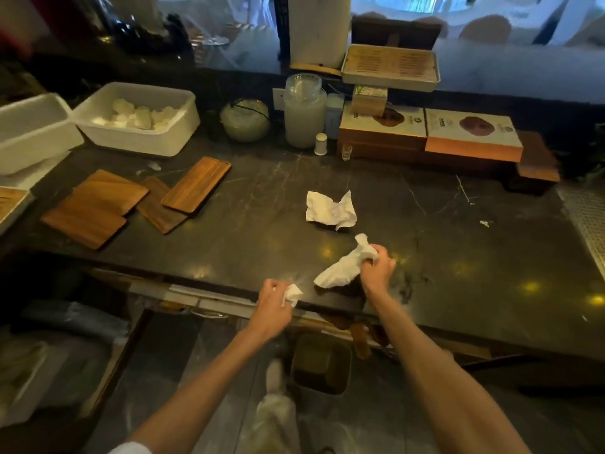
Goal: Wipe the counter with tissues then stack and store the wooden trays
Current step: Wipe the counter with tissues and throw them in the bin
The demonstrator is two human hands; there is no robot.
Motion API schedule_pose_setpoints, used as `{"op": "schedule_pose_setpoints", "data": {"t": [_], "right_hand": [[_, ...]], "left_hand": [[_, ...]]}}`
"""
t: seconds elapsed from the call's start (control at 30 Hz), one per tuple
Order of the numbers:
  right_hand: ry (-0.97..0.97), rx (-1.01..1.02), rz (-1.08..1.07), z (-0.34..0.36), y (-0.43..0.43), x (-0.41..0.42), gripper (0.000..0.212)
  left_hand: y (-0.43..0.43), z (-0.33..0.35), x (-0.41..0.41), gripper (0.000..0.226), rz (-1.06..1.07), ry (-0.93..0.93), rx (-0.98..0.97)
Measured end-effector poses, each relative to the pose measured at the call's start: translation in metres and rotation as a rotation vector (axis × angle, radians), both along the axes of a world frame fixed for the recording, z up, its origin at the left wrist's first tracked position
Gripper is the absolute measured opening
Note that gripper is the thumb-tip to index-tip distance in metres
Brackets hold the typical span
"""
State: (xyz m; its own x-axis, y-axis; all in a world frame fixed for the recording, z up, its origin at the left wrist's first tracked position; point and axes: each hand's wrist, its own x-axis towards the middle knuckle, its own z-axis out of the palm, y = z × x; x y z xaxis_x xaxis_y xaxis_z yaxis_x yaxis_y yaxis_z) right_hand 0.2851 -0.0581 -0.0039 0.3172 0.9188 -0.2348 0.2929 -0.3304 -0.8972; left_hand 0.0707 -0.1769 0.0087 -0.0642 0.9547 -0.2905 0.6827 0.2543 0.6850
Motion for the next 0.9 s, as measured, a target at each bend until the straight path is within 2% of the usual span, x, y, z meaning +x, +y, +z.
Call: {"op": "schedule_pose_setpoints", "data": {"t": [0.1, 0.2, 0.37, 0.47, 0.7, 0.9], "right_hand": [[0.150, -0.078, -0.104, -0.004, -0.014, 0.004, 0.029], [0.268, -0.044, -0.102, -0.006, -0.019, 0.007, 0.029], [0.344, 0.064, -0.059, 0.007, -0.004, 0.010, 0.036], [0.287, 0.116, -0.046, 0.015, 0.017, 0.014, 0.040], [-0.105, 0.258, 0.038, 0.019, 0.051, 0.039, 0.041], [-0.134, 0.264, -0.101, 0.036, 0.060, 0.056, 0.036]], "left_hand": [[0.020, 0.007, 0.027, 0.044, -0.159, 0.039, -0.028], [0.042, 0.012, 0.047, 0.050, -0.300, 0.088, -0.040], [0.067, 0.009, 0.057, 0.057, -0.315, 0.105, -0.051], [0.082, 0.004, 0.049, 0.057, -0.325, 0.121, -0.079], [0.139, -0.002, 0.017, 0.051, -0.236, 0.114, -0.031], [0.177, -0.008, 0.023, 0.050, -0.274, 0.079, -0.006]]}}
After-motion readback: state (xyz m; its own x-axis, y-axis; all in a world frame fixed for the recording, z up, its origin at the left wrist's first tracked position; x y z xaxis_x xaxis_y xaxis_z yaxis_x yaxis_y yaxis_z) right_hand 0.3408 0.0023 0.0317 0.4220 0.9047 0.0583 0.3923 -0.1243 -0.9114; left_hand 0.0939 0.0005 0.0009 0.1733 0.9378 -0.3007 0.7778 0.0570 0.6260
